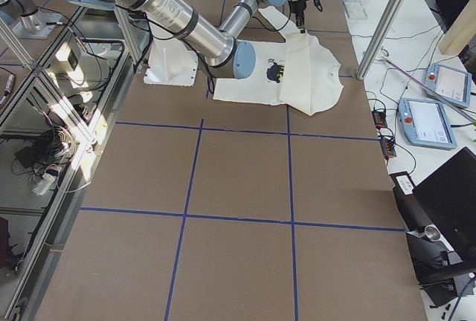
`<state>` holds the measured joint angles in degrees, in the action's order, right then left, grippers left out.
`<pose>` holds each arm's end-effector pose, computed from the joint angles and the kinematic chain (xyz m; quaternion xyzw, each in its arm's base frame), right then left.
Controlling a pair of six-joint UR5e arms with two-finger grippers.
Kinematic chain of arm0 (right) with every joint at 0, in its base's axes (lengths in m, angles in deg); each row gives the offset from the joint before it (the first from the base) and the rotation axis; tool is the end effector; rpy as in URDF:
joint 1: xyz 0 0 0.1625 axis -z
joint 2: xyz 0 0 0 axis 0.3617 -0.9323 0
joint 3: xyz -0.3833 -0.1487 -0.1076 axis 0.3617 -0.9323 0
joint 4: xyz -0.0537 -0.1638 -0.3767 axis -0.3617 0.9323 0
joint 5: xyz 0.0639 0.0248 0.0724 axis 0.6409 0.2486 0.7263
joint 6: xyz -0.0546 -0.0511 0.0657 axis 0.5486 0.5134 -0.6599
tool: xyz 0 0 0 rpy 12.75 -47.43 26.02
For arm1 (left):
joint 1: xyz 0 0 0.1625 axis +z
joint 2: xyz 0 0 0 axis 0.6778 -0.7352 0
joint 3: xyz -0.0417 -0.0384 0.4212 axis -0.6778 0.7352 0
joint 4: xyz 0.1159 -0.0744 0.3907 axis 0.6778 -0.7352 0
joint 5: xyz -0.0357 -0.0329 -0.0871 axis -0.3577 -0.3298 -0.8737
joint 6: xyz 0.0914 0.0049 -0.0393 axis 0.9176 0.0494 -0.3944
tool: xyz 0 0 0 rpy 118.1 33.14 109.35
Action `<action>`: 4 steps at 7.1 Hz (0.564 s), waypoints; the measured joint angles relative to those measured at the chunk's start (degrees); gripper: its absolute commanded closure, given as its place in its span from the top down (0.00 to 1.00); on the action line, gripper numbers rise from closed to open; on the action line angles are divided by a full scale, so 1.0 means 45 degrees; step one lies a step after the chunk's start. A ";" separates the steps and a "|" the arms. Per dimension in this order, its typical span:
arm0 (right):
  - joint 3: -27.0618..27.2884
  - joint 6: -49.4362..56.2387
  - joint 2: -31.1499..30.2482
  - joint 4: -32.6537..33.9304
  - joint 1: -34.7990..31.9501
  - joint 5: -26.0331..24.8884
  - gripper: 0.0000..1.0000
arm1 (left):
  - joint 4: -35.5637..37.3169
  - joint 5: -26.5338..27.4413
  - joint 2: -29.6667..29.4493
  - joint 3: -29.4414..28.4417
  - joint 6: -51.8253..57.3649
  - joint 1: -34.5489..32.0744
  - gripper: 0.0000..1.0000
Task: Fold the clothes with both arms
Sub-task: 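Grasp the cuff with the right gripper and fold the sleeve across the chest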
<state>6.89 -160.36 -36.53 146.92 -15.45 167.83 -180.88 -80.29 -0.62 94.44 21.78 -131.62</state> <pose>-0.5792 -0.5883 0.0348 0.1591 -0.3928 0.1456 0.8940 -0.0551 -0.4576 0.5161 0.2860 0.3550 0.1476 0.8777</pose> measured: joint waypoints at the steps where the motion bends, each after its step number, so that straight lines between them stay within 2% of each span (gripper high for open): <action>1: -0.1341 -0.0774 0.0495 -0.1167 0.0677 -0.1080 0.70 | 0.0002 -0.0004 0.0001 -0.0046 0.0000 0.0000 1.00; 2: -0.2468 -0.1535 0.1166 -0.1657 0.0980 -0.1582 1.00 | -0.0002 -0.0007 0.0015 -0.0073 -0.0004 0.0000 1.00; 4: -0.3780 -0.2322 0.2219 -0.1853 0.1108 -0.1906 1.00 | -0.0003 0.0005 0.0011 -0.0069 -0.0008 0.0000 1.00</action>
<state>-10.12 -170.81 -26.55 138.58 -10.46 159.25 -180.89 -80.27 -0.57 94.12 21.74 -131.62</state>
